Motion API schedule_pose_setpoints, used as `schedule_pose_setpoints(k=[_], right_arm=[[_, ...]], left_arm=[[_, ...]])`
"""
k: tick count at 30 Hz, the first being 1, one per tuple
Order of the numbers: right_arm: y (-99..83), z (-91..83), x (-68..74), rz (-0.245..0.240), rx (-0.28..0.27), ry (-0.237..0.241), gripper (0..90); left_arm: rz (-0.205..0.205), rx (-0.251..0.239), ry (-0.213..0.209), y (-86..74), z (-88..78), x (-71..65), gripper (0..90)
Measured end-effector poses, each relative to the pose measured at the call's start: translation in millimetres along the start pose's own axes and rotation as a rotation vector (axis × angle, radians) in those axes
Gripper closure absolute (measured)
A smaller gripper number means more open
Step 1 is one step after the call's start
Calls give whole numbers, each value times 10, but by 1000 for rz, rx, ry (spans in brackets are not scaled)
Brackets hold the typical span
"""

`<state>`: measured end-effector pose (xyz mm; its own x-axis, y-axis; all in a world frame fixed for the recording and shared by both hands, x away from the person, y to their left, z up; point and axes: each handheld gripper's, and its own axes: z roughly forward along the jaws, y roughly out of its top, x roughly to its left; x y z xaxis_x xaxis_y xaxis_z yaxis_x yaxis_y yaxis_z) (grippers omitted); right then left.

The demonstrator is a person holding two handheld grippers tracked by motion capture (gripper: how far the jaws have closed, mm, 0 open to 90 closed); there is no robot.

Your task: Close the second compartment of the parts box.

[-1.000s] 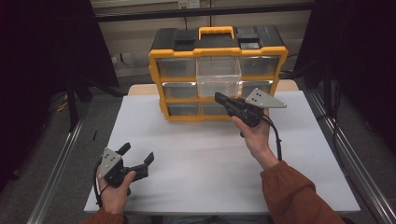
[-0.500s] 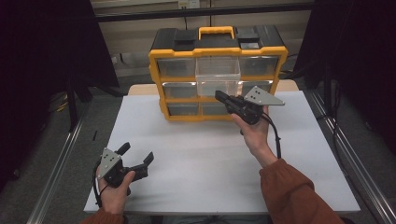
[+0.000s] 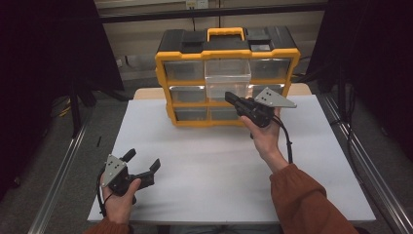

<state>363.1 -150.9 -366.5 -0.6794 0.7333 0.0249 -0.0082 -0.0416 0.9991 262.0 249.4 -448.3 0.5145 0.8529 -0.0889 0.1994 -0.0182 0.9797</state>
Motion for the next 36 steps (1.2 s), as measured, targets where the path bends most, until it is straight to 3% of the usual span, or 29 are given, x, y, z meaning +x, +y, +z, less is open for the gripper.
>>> schedule_pose_setpoints(k=[2, 3, 8, 12, 36], right_arm=[[1, 5, 4, -1, 1, -4, 900], [1, 10, 4, 0, 2, -2, 900], [11, 38, 4, -3, 7, -5, 900], [12, 54, -4, -1, 8, -5, 900], [0, 107, -67, 14, 1, -42, 900]], left_arm=[[9, 17, 6, -5, 1, 0, 39], [-4, 9, -7, -11, 17, -10, 39], [13, 11, -11, -2, 7, -8, 39], [-2, 2, -8, -2, 6, -8, 39], [4, -6, 0, 5, -4, -7, 39]])
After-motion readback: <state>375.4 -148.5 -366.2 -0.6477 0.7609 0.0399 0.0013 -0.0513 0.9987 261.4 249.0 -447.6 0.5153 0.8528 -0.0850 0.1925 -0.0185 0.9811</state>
